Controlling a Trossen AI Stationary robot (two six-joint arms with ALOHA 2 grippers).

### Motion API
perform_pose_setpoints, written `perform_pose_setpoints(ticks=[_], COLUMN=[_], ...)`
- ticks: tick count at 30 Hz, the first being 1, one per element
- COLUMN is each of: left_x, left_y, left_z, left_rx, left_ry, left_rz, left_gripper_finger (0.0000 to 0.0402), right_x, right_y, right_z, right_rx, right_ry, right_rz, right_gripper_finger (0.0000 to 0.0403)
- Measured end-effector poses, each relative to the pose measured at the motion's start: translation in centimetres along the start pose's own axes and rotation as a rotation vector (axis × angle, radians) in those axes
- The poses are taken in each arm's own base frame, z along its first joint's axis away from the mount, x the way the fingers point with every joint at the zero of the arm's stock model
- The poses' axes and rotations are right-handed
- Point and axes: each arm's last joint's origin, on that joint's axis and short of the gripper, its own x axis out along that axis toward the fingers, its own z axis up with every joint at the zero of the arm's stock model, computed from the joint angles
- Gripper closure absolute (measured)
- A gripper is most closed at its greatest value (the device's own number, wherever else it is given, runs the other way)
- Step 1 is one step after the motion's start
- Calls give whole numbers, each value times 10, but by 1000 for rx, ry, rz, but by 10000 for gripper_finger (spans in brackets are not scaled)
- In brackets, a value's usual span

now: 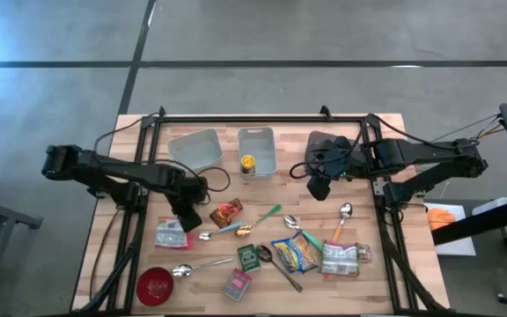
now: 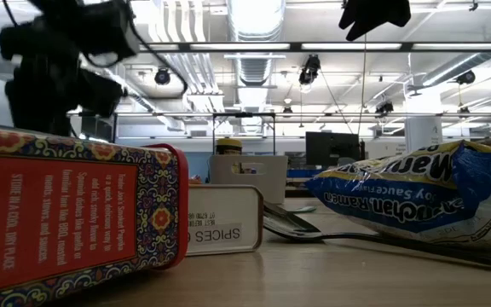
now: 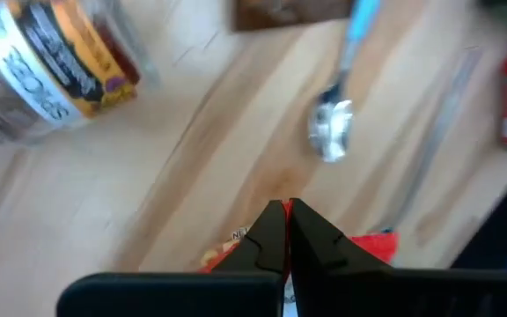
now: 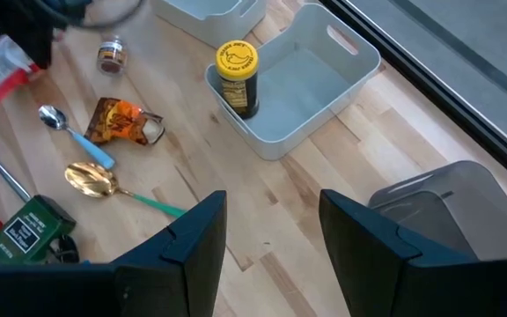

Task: Pick & Place Food Item
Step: Put the red noodle pack into the left gray bin

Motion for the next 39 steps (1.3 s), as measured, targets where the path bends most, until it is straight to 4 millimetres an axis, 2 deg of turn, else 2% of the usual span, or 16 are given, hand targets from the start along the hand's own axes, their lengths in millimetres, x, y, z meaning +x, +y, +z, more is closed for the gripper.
perform_pose_setpoints(ticks=[11,17,22,25,30,39], left_x=[-59,-90,-122,-138,-154,-178], left_y=[-21,-29,-27,-18,12,70], left_z=[-8,-4,5,13,27,47], left_rx=[42,67,82,67,32,81], left_ry=[-226,-365,-509,-576,-656,-863], left_rz=[-101,-31,25,47,95,-7], left_gripper_finger=[401,401,401,401,401,401], right_x=[2,2,2,2,2,0], right_y=[0,0,0,0,1,3], right_z=[-2,-2,-2,-2,-3,-5], right_rx=[-5,-4,-2,1,5,-3], right_ry=[8,8,9,13,29,42], right_rz=[-6,-6,-3,3,26,52], right_gripper_finger=[225,225,225,225,225,225])
